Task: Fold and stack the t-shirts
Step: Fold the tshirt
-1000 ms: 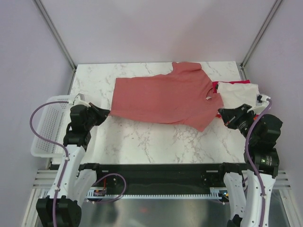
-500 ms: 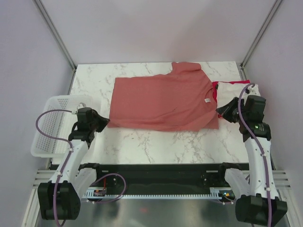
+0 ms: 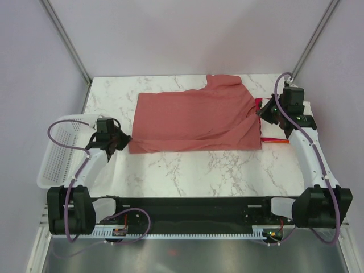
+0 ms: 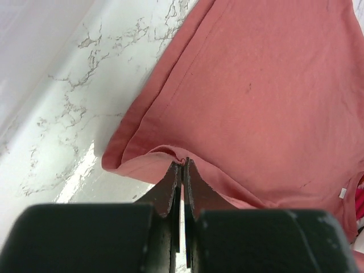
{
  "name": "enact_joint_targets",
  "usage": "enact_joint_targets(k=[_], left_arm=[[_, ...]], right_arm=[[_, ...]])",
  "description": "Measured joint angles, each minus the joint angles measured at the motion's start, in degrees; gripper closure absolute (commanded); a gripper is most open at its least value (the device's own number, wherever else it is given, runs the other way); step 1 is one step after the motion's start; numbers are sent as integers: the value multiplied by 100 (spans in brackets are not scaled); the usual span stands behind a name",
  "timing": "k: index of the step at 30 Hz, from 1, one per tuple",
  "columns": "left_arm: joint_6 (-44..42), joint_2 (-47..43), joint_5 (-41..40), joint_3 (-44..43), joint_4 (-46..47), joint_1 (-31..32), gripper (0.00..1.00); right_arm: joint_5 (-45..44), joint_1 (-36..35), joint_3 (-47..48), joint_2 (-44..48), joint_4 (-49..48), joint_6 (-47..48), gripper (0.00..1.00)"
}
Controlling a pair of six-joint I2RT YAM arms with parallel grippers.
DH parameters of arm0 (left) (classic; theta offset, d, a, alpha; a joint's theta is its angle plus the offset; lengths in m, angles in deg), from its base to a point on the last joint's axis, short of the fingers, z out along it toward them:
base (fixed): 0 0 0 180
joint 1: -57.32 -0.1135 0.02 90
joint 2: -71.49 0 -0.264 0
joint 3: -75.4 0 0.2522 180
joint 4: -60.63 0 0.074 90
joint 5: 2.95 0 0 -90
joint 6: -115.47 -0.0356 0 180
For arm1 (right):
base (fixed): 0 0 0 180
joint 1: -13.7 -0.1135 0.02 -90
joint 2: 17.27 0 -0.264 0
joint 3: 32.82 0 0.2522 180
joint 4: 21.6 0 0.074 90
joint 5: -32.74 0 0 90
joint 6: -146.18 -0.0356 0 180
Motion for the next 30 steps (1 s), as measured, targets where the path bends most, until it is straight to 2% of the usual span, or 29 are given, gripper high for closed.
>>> enact_joint_targets(k=[6,18,30], left_arm=[[-63,584,-11,-260,55,0,98],[-61,1043,-122,-544,181,0,98],[-59,1679,229,-732,629,0,98]], right_arm=[[-177,-101,809,-870,-92,57,100],[-442,-483,2297,-2518,42,302,100],[-918,-487,2852,-3195,122,319,100]])
